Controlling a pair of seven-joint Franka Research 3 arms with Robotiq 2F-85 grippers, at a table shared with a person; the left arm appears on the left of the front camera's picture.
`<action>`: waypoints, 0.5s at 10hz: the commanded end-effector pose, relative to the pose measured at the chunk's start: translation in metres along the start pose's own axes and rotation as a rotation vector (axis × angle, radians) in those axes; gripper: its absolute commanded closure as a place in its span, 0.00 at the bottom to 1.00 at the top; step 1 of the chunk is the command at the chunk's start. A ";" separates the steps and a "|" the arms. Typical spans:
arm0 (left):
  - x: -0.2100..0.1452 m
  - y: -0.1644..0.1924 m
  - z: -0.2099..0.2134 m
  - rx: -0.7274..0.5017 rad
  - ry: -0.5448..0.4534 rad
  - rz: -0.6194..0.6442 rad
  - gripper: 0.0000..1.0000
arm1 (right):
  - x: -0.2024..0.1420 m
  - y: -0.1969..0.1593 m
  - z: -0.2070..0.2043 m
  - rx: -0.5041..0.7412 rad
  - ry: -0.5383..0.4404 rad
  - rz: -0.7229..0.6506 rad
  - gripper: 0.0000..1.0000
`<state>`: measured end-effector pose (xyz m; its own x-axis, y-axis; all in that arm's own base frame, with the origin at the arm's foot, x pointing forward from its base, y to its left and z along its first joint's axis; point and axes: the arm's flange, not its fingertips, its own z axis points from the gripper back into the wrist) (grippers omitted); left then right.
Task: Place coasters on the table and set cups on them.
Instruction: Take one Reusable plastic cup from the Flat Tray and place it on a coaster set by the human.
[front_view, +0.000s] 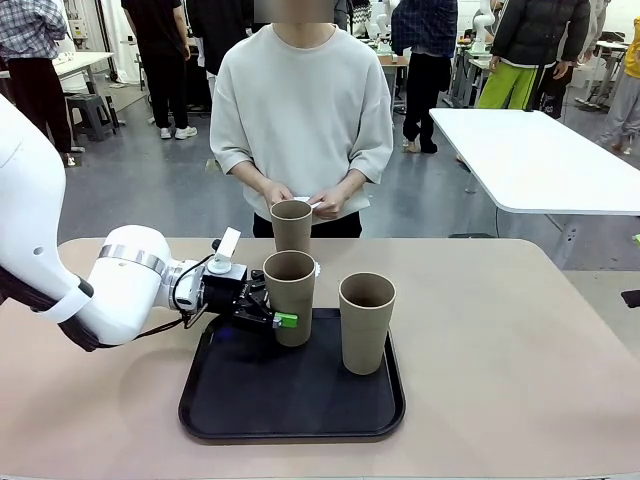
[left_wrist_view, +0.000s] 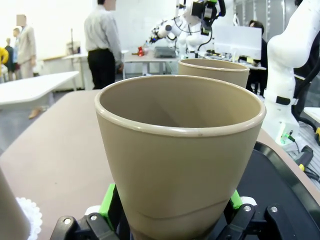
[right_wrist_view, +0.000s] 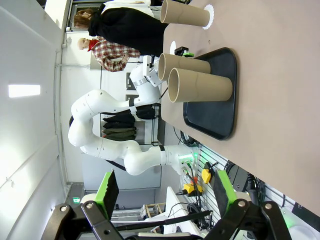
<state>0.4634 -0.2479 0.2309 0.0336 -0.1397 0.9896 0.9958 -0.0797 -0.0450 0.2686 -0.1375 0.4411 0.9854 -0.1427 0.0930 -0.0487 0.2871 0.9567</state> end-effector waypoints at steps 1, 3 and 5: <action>-0.004 0.001 -0.006 0.015 -0.045 -0.030 0.00 | 0.001 0.000 0.000 0.008 -0.004 -0.001 0.00; -0.004 0.001 -0.006 0.007 -0.047 -0.032 0.52 | 0.001 0.000 0.000 0.008 -0.004 -0.001 0.00; -0.003 0.000 -0.005 0.007 -0.051 -0.027 1.00 | 0.001 0.000 0.000 0.008 -0.004 -0.001 0.00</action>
<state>0.4628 -0.2498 0.2293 0.0408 -0.1236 0.9915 0.9948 -0.0872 -0.0518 0.2686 -0.1375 0.4411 0.9854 -0.1427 0.0930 -0.0487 0.2871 0.9567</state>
